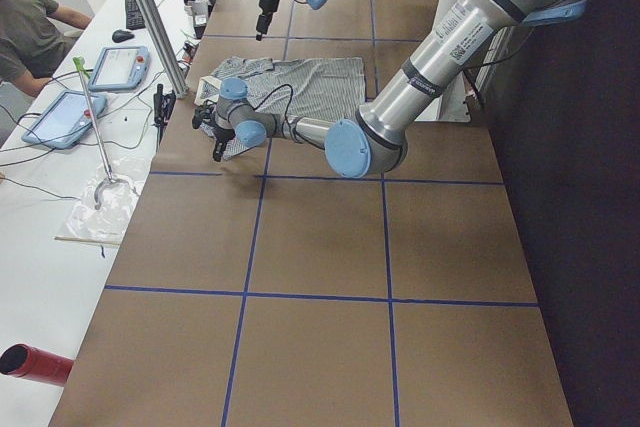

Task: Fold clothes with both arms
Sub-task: 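Release the sleeve and raise the right gripper while the left gripper approaches the other sleeve, then grasp the sleeve nearest the left gripper and fold it inward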

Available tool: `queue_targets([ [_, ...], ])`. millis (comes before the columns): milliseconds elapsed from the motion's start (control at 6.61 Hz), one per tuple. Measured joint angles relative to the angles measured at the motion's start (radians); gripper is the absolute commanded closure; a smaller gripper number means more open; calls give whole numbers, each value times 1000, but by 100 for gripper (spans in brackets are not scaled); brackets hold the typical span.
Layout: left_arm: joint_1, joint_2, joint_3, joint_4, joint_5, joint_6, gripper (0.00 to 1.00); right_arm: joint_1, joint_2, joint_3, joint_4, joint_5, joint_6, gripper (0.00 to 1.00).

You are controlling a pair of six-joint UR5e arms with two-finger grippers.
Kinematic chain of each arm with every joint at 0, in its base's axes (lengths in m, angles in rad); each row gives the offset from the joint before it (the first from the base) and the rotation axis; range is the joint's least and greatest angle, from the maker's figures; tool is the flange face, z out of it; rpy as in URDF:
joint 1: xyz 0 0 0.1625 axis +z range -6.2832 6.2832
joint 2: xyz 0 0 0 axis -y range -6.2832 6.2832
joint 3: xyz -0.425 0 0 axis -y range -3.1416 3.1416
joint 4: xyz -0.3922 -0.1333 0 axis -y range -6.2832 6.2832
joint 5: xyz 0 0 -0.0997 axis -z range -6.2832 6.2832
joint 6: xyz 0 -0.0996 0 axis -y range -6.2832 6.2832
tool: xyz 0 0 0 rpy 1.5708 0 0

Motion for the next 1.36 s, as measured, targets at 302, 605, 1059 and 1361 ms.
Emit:
queue_targets([
  [302, 10, -1, 4, -2, 0, 0, 47, -1, -1, 2, 0, 0, 4, 0],
  [605, 17, 1, 5, -2, 0, 0, 83, 0, -1, 2, 0, 0, 5, 0],
  [1059, 19, 1, 4, 0, 0, 3, 100, -1, 0, 2, 0, 0, 5, 0],
  [1361, 18, -29, -23, 19, -6, -11, 100, -1, 0, 2, 0, -1, 5, 0],
])
